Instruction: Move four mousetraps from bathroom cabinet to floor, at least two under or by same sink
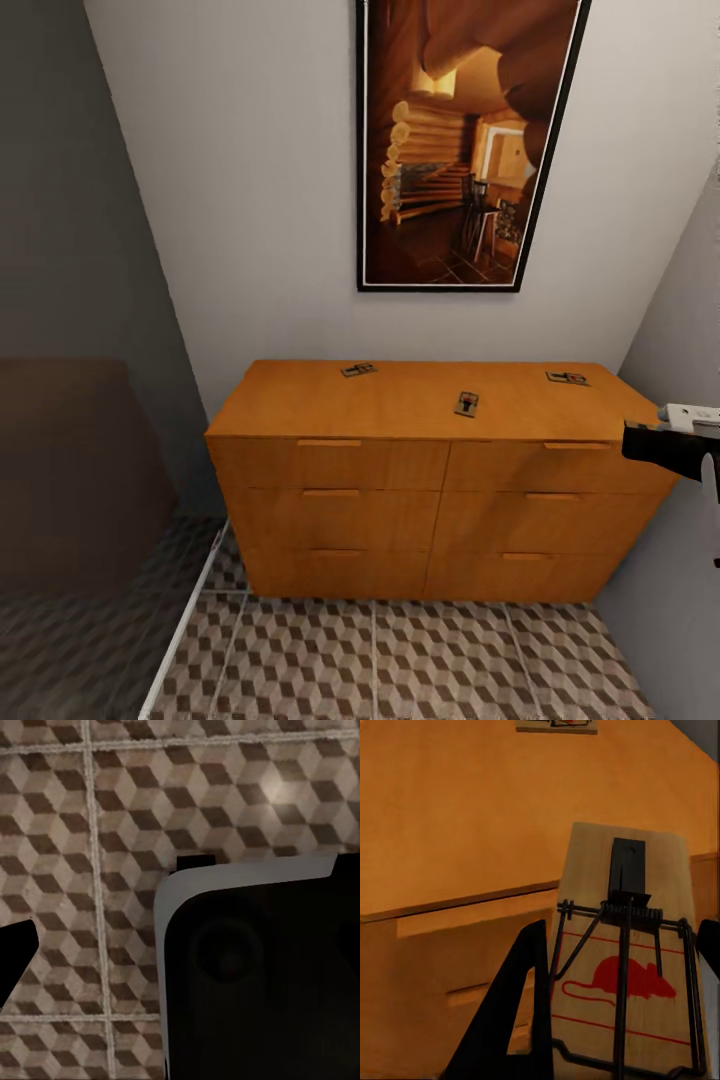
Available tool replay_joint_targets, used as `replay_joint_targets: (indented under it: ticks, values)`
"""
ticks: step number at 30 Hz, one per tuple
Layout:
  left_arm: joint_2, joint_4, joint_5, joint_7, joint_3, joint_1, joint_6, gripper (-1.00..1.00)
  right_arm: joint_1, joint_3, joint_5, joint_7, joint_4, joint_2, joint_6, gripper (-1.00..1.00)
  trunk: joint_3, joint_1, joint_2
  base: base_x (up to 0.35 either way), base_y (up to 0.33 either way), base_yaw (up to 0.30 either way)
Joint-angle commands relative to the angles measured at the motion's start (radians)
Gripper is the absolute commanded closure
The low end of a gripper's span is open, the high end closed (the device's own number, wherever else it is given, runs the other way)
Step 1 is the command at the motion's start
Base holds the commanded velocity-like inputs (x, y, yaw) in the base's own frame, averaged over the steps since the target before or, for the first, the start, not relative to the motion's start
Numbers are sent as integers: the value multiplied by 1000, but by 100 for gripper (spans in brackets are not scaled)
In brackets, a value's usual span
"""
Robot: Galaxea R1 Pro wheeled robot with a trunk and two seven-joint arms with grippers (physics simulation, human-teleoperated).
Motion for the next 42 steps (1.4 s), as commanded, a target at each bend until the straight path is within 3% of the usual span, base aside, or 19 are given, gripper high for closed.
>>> replay_joint_targets:
  ticks: [1,10,26,42]
  values:
    - [0,1,0,-1,-3,-1,-3,-100,-1,1,10,9,-1,0,3,100,-1,0,-1,-229,17,0]
    - [0,1,0,-1,-2,-1,-3,-100,-1,54,10,6,2,1,3,100,-1,0,-1,-207,4,0]
    - [0,1,0,-1,-1,-1,-2,-100,-1,58,10,7,15,3,1,100,-1,0,-1,-18,0,0]
    - [0,1,0,-1,-1,-1,-3,-100,-1,58,10,9,93,7,-17,100,-1,0,-1,0,0,0]
